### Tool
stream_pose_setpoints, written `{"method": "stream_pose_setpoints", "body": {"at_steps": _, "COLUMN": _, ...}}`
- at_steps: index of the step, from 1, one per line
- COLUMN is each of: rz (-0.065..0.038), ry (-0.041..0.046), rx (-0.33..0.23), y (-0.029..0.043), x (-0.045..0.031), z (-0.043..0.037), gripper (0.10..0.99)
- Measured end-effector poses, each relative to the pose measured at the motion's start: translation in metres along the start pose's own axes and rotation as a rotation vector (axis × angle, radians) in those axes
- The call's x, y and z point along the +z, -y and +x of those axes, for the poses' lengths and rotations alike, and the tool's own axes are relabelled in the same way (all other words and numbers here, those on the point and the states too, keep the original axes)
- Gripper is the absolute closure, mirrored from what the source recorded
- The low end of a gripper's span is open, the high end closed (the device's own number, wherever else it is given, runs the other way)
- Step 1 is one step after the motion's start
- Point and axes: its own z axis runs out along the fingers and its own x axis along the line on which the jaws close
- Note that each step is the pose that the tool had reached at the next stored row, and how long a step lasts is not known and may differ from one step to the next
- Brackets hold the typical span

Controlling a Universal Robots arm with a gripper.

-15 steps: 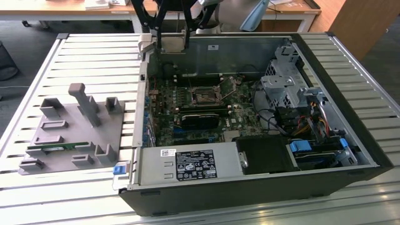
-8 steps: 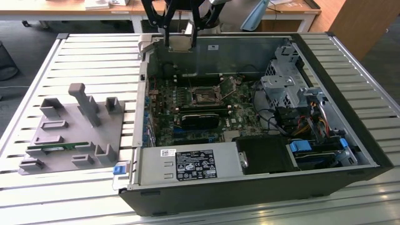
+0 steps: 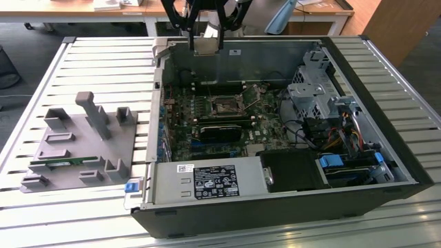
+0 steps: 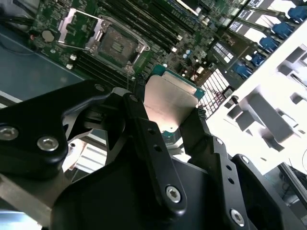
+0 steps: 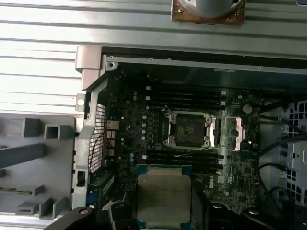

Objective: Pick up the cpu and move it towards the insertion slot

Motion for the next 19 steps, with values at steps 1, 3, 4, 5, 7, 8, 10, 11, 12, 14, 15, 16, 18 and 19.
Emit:
{"method": "stream_pose_setpoints", "body": {"at_steps": 1, "rz": 0.0, "ry": 0.005, "rx": 0.0, "y": -0.001, "x": 0.0005, "z": -0.0002, "gripper": 0.545}}
{"method": "stream_pose_setpoints", "body": {"at_steps": 3, "rz": 0.001, "ry": 0.0086, "rx": -0.001, "y": -0.0041, "x": 0.0016, "z": -0.0021, "gripper": 0.545}}
{"method": "stream_pose_setpoints", "body": {"at_steps": 4, "rz": 0.001, "ry": 0.0094, "rx": -0.001, "y": -0.0062, "x": 0.0024, "z": -0.0037, "gripper": 0.545}}
{"method": "stream_pose_setpoints", "body": {"at_steps": 5, "rz": 0.001, "ry": 0.0101, "rx": -0.001, "y": -0.0082, "x": 0.003, "z": -0.0052, "gripper": 0.545}}
{"method": "stream_pose_setpoints", "body": {"at_steps": 7, "rz": 0.001, "ry": 0.0107, "rx": -0.001, "y": -0.0125, "x": 0.0041, "z": -0.0083, "gripper": 0.545}}
{"method": "stream_pose_setpoints", "body": {"at_steps": 8, "rz": 0.001, "ry": 0.0111, "rx": -0.001, "y": -0.0147, "x": 0.0046, "z": -0.0097, "gripper": 0.545}}
{"method": "stream_pose_setpoints", "body": {"at_steps": 10, "rz": 0.001, "ry": 0.012, "rx": -0.001, "y": -0.019, "x": 0.0057, "z": -0.0123, "gripper": 0.545}}
{"method": "stream_pose_setpoints", "body": {"at_steps": 11, "rz": 0.001, "ry": 0.0121, "rx": -0.001, "y": -0.0217, "x": 0.0062, "z": -0.0137, "gripper": 0.545}}
{"method": "stream_pose_setpoints", "body": {"at_steps": 12, "rz": 0.001, "ry": 0.0122, "rx": -0.001, "y": -0.0234, "x": 0.0064, "z": -0.0142, "gripper": 0.545}}
{"method": "stream_pose_setpoints", "body": {"at_steps": 14, "rz": 0.001, "ry": 0.0122, "rx": -0.001, "y": -0.0263, "x": 0.0067, "z": -0.0145, "gripper": 0.545}}
{"method": "stream_pose_setpoints", "body": {"at_steps": 15, "rz": 0.001, "ry": 0.0122, "rx": -0.001, "y": -0.0279, "x": 0.0067, "z": -0.0146, "gripper": 0.545}}
{"method": "stream_pose_setpoints", "body": {"at_steps": 16, "rz": 0.001, "ry": 0.0121, "rx": -0.001, "y": -0.0298, "x": 0.0069, "z": -0.0148, "gripper": 0.545}}
{"method": "stream_pose_setpoints", "body": {"at_steps": 18, "rz": 0.001, "ry": 0.0121, "rx": -0.001, "y": -0.0343, "x": 0.0073, "z": -0.0152, "gripper": 0.545}}
{"method": "stream_pose_setpoints", "body": {"at_steps": 19, "rz": 0.001, "ry": 0.0122, "rx": -0.001, "y": -0.037, "x": 0.0075, "z": -0.0154, "gripper": 0.545}}
